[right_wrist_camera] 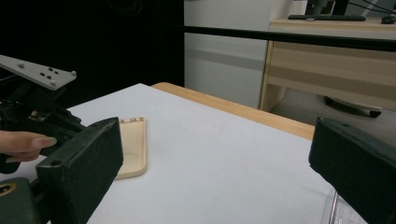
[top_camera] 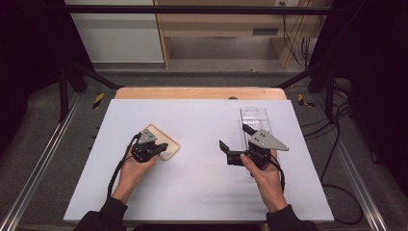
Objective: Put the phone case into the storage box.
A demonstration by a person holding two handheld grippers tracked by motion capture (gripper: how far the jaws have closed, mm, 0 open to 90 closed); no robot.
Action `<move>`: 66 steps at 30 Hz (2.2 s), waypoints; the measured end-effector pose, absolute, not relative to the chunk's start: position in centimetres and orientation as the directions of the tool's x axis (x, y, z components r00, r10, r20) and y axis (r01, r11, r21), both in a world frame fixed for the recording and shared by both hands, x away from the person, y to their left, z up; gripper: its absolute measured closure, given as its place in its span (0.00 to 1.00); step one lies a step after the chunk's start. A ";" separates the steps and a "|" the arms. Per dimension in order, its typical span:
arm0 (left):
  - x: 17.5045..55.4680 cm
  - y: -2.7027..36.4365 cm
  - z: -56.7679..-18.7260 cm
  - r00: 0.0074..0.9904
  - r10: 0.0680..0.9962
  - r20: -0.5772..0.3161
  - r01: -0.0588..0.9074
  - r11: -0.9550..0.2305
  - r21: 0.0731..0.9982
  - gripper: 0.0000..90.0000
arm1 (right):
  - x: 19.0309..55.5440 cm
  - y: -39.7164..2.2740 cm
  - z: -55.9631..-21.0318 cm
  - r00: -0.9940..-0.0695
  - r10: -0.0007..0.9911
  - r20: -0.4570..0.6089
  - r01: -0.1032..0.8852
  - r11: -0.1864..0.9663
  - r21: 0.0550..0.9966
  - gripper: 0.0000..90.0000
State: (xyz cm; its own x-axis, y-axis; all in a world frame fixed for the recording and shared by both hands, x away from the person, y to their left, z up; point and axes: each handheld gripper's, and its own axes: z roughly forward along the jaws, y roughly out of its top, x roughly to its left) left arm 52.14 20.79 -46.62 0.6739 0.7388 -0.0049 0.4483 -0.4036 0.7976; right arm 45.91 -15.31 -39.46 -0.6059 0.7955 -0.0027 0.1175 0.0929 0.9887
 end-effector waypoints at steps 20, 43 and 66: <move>53.3 18.4 -48.2 0.690 0.724 -0.009 0.484 -0.452 0.749 1.00 | 44.7 -15.8 -40.8 -0.591 0.806 -0.038 0.076 0.103 0.992 0.04; 47.7 12.3 -48.4 0.776 0.629 -0.047 0.444 -0.491 0.750 1.00 | 43.5 -17.1 -40.8 -0.576 0.817 -0.036 0.094 0.110 0.989 0.04; 44.3 9.0 -48.0 0.809 0.580 -0.098 0.420 -0.454 0.786 1.00 | 43.6 -17.3 -40.0 -0.572 0.820 -0.029 0.122 0.121 0.985 0.04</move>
State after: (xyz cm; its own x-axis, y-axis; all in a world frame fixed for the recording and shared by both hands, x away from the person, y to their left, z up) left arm 44.25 8.98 -48.03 0.8089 0.5798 -0.0978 0.4202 -0.4537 0.7859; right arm 43.58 -17.35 -40.04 -0.5720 0.8197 -0.0293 0.1223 0.1205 0.9852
